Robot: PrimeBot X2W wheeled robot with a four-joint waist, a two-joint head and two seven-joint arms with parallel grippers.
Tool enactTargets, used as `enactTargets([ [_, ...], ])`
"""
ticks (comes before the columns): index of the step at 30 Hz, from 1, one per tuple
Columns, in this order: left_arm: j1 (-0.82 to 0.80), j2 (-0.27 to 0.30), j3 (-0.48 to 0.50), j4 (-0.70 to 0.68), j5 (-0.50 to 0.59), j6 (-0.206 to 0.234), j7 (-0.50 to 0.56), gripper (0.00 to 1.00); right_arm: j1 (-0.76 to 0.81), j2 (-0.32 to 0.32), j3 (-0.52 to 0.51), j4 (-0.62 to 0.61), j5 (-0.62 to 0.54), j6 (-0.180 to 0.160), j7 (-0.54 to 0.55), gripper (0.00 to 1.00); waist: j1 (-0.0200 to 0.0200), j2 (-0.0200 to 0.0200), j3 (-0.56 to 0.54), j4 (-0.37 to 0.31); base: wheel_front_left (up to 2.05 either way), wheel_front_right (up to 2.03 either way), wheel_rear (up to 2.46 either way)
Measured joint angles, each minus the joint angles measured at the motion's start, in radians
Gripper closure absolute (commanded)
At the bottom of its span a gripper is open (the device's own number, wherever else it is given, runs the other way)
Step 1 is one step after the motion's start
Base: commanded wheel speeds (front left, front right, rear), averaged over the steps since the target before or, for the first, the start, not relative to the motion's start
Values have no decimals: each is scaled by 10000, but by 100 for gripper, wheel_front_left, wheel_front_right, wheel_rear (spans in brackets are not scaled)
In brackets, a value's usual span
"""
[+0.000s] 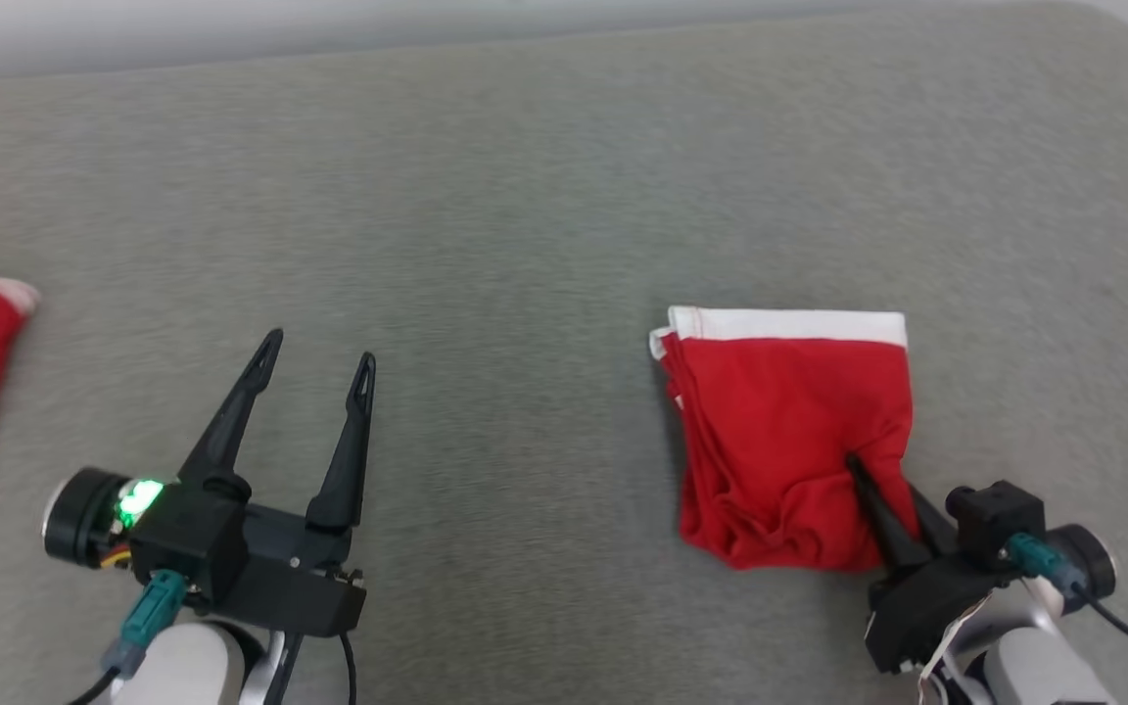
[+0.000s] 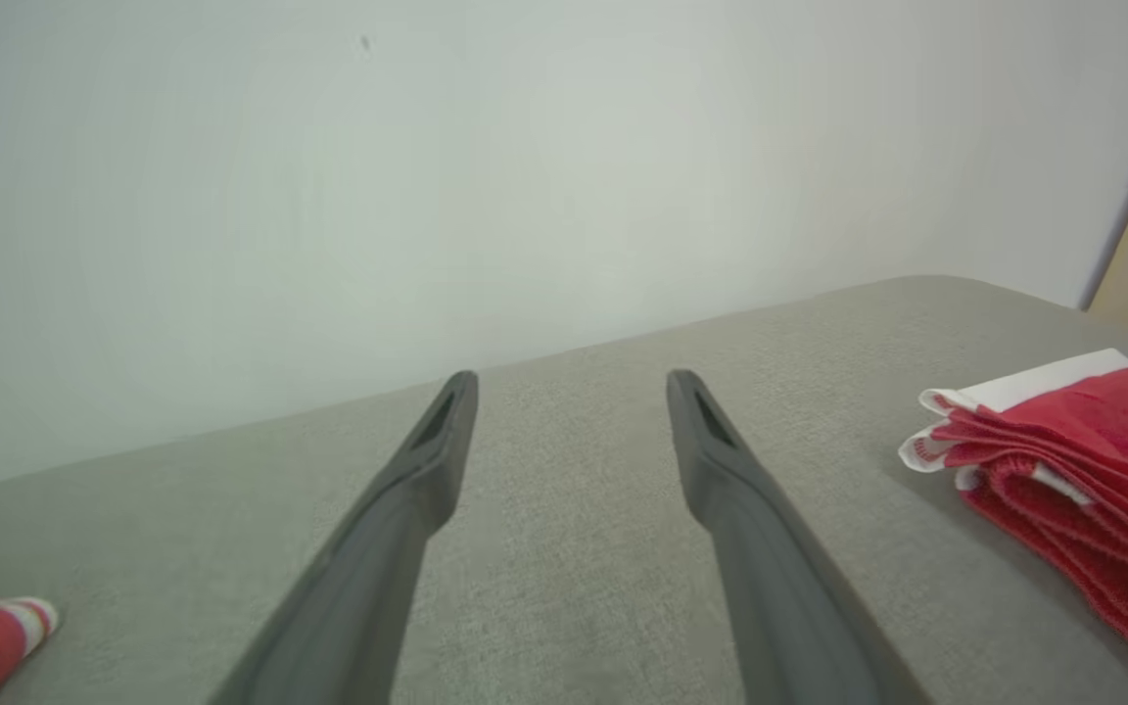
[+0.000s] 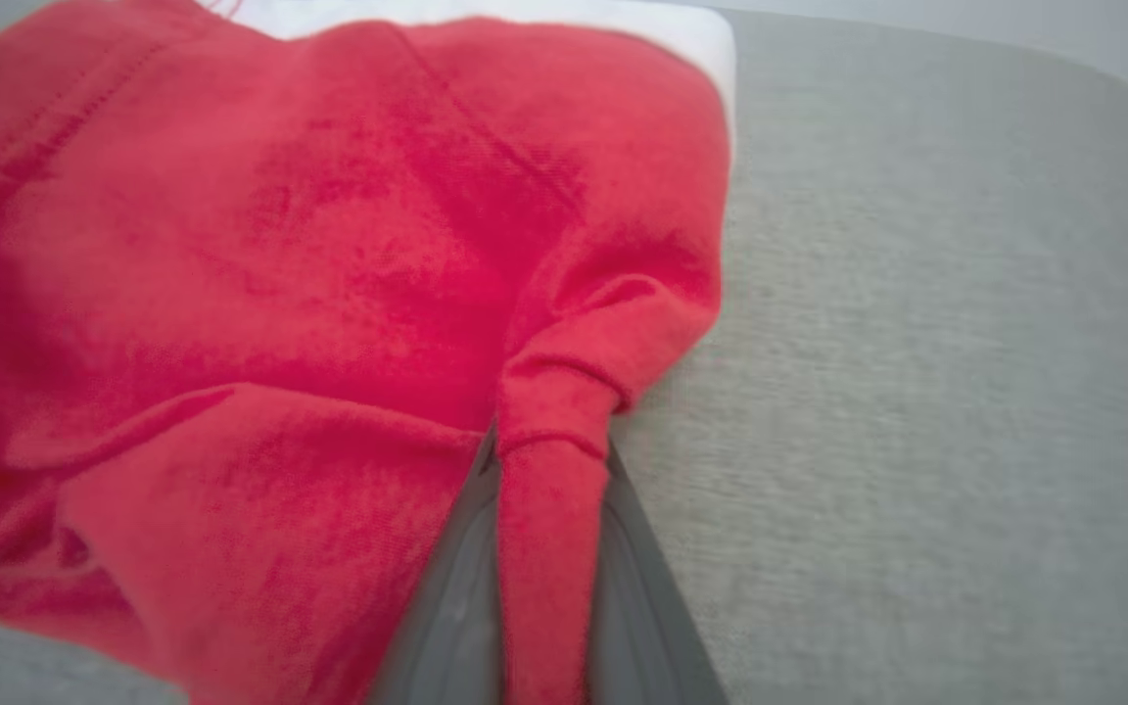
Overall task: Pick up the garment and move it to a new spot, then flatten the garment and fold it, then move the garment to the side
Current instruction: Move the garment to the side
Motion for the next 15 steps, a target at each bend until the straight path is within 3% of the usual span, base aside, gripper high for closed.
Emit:
enactTargets([
  [8, -787, 280, -462, -639, 324, -407, 665, 0, -1677, -518, -240, 1507, -167, 0, -895, 100, -1, 0, 699, -1630, 0, 0, 0],
  [15, -1519, 213, -984, -1126, 579, -671, 1097, 0, -4096, -1396, -326, 3210, -316, 0, -1342, 100, 1, 1, 1581, -2283, 0, 0, 0],
])
